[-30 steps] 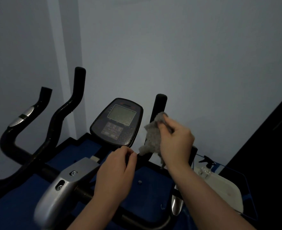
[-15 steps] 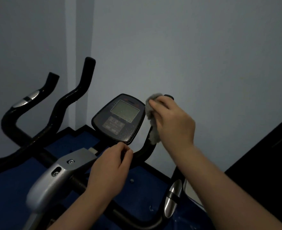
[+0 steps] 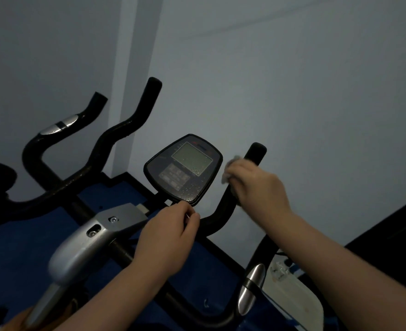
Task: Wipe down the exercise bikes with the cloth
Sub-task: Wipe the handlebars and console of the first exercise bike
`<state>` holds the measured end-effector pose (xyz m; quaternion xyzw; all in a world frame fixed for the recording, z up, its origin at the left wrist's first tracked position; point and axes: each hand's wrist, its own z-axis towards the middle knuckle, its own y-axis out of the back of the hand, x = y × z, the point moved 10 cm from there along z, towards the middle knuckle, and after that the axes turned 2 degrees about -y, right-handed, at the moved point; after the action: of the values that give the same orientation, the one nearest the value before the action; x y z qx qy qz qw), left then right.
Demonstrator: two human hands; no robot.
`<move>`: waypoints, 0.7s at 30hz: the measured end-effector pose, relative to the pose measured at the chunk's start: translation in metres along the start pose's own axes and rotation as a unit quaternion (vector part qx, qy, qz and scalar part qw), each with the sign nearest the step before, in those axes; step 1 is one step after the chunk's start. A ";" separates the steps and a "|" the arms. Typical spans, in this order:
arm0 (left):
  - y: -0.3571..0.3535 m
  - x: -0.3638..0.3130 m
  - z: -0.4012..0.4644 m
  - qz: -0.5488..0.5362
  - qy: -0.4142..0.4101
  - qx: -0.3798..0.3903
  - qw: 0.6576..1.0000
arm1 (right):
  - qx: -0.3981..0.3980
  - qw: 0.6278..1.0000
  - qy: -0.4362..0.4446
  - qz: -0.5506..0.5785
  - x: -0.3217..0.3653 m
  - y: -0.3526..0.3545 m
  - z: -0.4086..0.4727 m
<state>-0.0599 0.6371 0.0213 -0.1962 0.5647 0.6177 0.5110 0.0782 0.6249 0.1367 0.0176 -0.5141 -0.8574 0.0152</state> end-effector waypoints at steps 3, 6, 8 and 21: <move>0.000 -0.001 0.000 0.000 -0.003 0.000 1.000 | 0.022 0.992 -0.030 0.121 0.004 -0.022 -0.021; -0.001 -0.002 0.000 0.009 -0.009 0.001 1.000 | -0.024 0.983 -0.049 0.177 -0.014 0.001 -0.002; -0.001 -0.002 -0.001 0.009 -0.009 -0.004 1.000 | -0.055 0.987 -0.026 0.150 -0.017 0.017 0.007; 0.002 0.003 -0.001 0.012 0.002 -0.018 1.000 | -0.027 0.989 -0.059 0.135 -0.006 -0.002 -0.022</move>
<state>-0.0629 0.6379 0.0195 -0.1998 0.5571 0.6335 0.4985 0.0848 0.6068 0.1253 -0.1036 -0.4887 -0.8604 0.1010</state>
